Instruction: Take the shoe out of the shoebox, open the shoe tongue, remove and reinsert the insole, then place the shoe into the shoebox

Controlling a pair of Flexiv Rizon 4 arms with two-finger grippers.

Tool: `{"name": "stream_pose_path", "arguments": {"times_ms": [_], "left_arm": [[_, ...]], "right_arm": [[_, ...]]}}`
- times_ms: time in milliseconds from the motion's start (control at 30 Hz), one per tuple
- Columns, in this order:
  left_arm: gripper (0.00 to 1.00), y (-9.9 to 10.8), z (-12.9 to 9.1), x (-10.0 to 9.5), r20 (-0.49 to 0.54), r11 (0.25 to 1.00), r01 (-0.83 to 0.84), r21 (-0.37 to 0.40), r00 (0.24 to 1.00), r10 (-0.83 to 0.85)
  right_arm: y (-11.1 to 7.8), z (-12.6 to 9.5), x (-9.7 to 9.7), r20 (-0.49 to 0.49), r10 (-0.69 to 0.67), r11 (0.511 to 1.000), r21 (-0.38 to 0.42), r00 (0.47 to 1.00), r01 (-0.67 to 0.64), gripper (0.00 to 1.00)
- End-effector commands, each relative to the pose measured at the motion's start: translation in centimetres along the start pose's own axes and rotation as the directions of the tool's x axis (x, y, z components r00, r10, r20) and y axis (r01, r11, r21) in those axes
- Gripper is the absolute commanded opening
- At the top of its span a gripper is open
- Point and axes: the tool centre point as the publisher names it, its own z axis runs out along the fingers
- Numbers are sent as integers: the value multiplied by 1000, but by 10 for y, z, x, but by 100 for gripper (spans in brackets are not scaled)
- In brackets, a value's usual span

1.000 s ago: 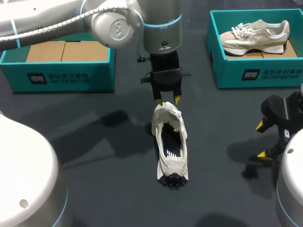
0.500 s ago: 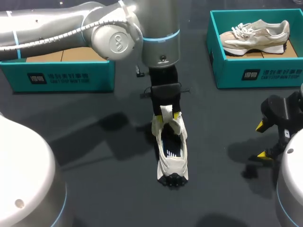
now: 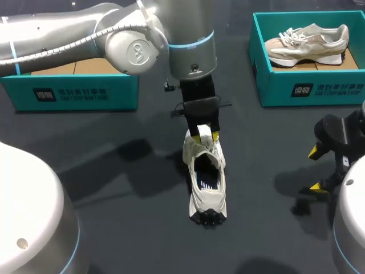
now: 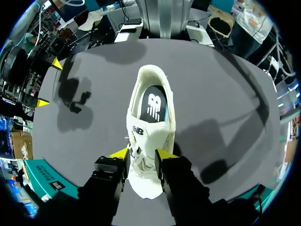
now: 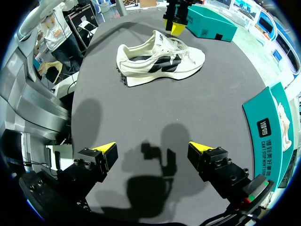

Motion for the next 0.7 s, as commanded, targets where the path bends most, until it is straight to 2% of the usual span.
{"name": "stream_pose_path", "arguments": {"times_ms": [33, 200, 400, 700], "left_arm": [[29, -3, 8, -3, 0, 1000, -5, 8, 1000, 5], [24, -12, 32, -4, -39, 1000, -10, 22, 999, 11], [21, -25, 50, 9, -77, 999, -19, 45, 997, 23], [17, -34, 30, 12, -27, 999, -30, 19, 999, 31]], "right_arm": [[0, 0, 1, 2, 0, 1000, 1, 1000, 0, 100], [0, 0, 1, 2, 0, 1000, 1, 1000, 0, 100], [0, 0, 1, 2, 0, 1000, 1, 1000, 0, 100], [0, 0, 1, 2, 0, 1000, 1, 1000, 0, 100]]}}
